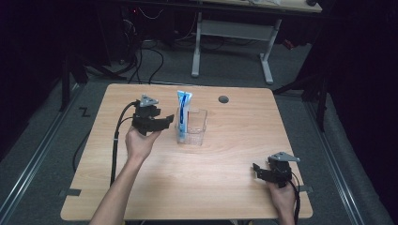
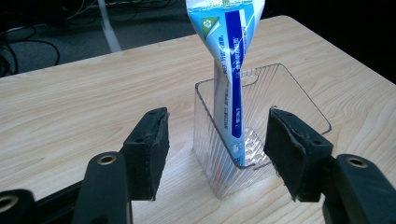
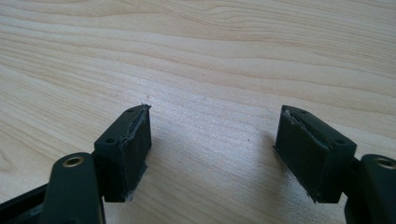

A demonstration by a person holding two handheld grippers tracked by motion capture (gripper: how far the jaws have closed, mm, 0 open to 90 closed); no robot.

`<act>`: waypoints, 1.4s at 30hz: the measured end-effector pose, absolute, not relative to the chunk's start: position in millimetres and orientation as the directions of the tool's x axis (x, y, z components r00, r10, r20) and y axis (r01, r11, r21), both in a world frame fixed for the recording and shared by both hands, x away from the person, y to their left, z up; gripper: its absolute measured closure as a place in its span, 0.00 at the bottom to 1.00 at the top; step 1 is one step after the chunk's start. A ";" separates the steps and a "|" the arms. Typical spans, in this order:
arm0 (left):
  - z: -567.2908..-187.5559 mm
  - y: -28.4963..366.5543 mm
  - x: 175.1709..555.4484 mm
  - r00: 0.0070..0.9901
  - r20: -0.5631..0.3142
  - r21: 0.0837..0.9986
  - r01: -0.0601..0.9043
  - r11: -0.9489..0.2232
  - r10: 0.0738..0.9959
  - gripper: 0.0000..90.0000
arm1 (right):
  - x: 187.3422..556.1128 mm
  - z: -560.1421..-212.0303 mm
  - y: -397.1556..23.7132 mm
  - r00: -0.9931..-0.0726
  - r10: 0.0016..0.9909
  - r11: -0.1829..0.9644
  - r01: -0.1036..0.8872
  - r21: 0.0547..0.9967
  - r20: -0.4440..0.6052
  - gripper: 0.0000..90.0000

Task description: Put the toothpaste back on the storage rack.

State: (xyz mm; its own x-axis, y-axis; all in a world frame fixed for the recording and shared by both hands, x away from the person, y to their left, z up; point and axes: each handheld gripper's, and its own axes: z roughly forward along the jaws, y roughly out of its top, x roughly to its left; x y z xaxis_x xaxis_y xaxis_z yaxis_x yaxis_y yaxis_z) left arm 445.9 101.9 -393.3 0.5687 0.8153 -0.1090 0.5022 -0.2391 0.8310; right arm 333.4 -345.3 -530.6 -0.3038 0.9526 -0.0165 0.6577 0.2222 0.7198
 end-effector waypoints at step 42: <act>-406.0 141.9 409.5 0.522 -0.147 0.850 0.502 -0.163 0.840 0.44 | 333.3 -530.6 -345.2 -0.303 0.953 0.221 0.659 0.719 -0.015 0.29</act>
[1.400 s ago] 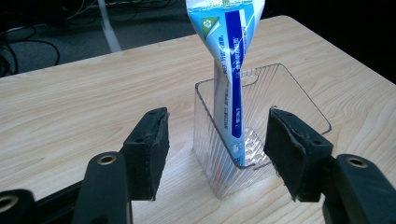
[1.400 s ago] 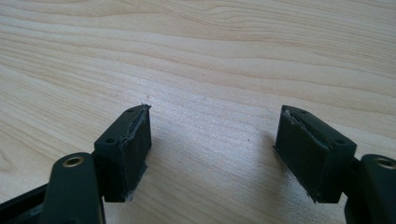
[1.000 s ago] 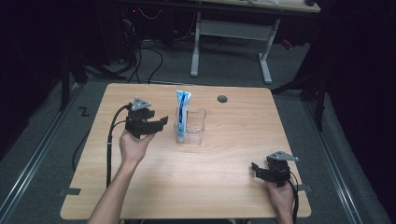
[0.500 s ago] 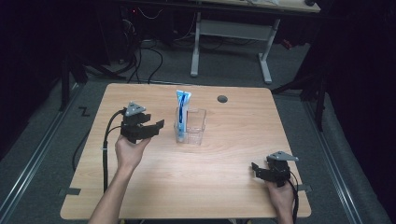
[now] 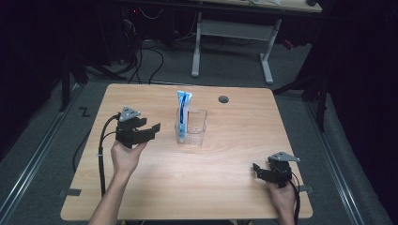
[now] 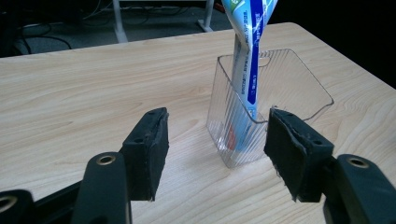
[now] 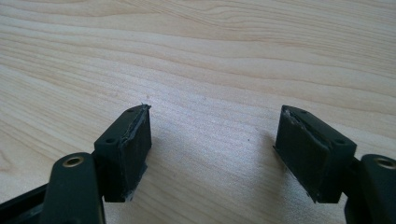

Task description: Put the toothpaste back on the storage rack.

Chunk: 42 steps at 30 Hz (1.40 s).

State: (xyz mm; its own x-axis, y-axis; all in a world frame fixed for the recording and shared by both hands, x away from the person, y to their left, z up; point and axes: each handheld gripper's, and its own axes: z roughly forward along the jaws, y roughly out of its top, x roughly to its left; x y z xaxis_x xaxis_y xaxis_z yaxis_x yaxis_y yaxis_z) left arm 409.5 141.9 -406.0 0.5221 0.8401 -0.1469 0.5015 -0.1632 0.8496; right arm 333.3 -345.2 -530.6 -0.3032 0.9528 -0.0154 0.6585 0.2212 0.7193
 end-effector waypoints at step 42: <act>-430.1 169.6 386.5 0.494 -0.176 0.829 0.541 -0.142 0.851 0.44 | 333.3 -530.6 -345.2 -0.303 0.953 0.222 0.658 0.719 -0.016 0.29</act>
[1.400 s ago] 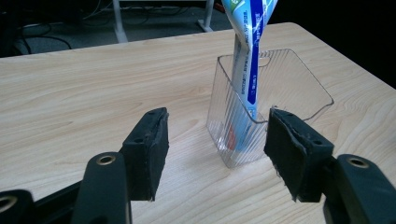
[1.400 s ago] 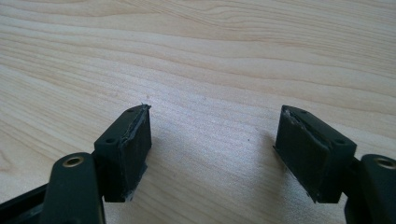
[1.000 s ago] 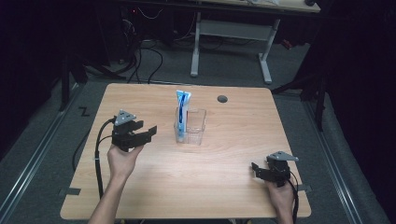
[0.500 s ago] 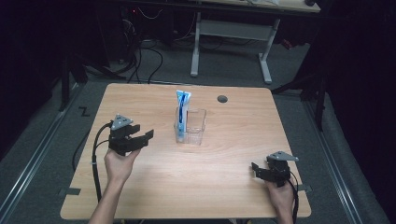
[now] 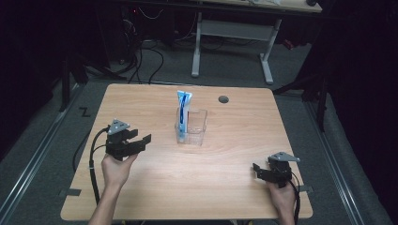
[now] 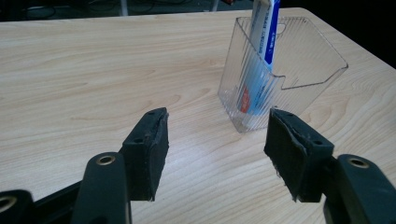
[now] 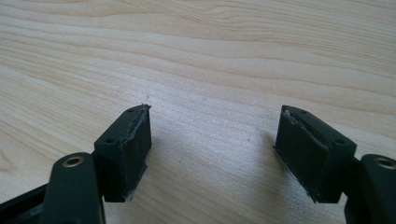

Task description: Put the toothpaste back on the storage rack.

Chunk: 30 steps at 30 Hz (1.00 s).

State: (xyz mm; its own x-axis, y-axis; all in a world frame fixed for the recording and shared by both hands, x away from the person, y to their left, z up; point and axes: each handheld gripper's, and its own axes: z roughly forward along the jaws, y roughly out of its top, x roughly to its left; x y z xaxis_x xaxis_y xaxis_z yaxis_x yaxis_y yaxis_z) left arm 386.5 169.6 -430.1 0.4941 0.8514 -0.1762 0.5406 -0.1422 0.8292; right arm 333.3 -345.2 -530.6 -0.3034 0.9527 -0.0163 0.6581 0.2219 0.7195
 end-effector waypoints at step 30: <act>-455.7 182.9 376.0 0.460 -0.194 0.805 0.579 -0.126 0.867 0.44 | 333.3 -530.6 -345.2 -0.303 0.953 0.222 0.658 0.719 -0.016 0.29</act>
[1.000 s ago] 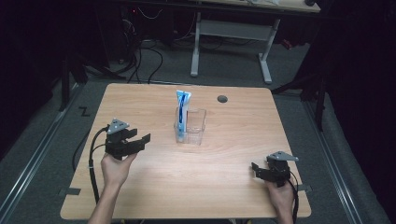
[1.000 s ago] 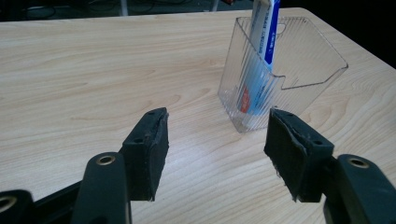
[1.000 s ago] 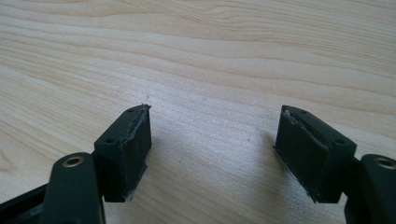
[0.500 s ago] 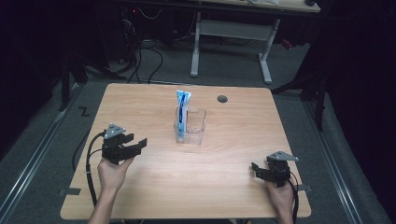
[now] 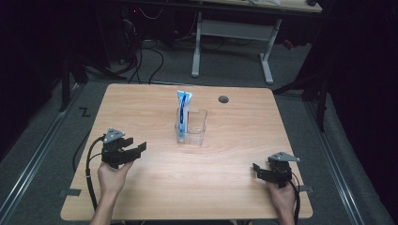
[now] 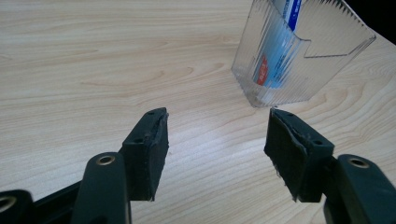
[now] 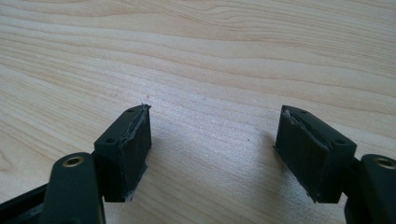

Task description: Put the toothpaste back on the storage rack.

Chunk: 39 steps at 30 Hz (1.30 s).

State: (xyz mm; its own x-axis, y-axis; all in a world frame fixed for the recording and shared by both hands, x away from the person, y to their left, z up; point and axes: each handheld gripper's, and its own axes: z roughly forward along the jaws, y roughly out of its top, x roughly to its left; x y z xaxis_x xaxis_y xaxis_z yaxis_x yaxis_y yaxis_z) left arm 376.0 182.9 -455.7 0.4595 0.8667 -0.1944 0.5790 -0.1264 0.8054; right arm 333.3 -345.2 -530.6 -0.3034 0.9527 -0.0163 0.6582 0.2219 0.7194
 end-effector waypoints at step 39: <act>-502.7 176.3 372.9 0.406 -0.133 0.763 0.624 -0.168 0.904 0.44 | 332.9 -530.5 -344.8 -0.299 0.954 0.218 0.659 0.719 -0.015 0.29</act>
State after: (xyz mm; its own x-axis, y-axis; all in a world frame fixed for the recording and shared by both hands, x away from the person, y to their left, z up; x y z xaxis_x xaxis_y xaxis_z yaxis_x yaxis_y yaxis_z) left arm 372.9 176.3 -502.7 0.4059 0.9042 -0.1331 0.6241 -0.1678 0.7631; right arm 332.9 -344.8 -530.5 -0.2989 0.9542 -0.0154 0.6595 0.2182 0.7194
